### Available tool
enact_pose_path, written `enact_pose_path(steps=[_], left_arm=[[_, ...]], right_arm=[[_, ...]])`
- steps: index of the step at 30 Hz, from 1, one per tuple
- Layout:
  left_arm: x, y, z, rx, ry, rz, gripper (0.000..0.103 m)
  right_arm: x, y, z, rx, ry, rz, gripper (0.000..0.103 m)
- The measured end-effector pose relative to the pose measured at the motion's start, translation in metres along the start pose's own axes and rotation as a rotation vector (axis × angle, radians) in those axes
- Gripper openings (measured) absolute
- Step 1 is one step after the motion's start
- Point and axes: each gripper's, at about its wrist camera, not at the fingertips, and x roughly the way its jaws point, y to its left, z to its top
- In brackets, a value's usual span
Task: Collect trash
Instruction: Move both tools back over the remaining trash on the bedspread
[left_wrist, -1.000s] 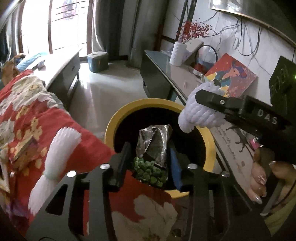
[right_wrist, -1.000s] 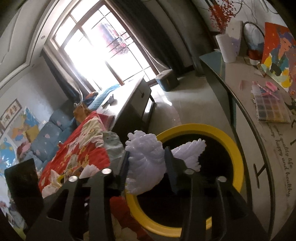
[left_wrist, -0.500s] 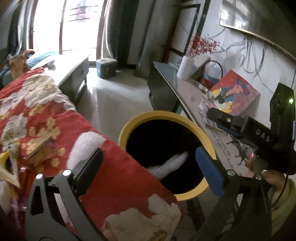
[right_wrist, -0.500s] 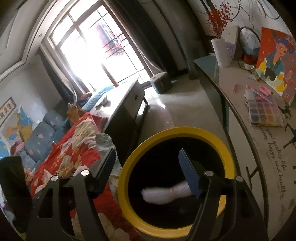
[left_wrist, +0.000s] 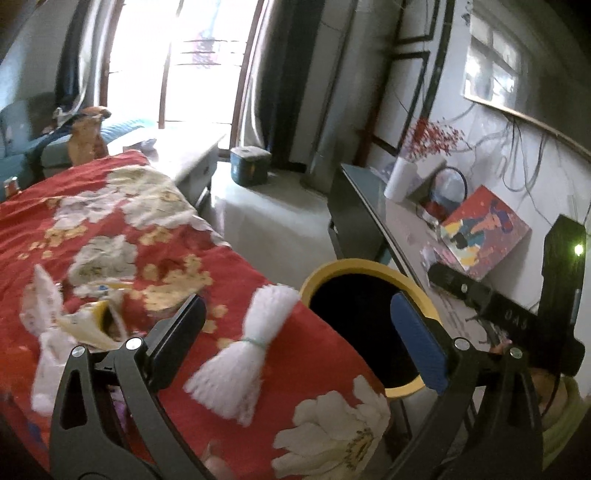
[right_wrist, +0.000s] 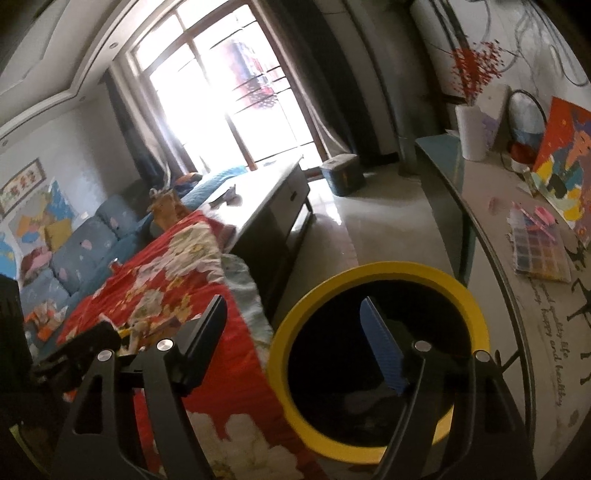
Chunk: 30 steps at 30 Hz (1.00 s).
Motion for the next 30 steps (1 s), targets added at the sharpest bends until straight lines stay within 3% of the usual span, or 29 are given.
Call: enact_pose_path(steps=[12,30], left_arm=[[-0.04,0.046,-0.008,-0.079,-0.069,0.094,0.092],[-0.084,0.123,-0.023,-0.184,-0.099,0.24,0.092]], right_arm=[[-0.001,0.063,-0.012,-0.113,0.01,0.085,0.076],[0.009,0.143,-0.044,-0.255,0.085,0.182,0.079]])
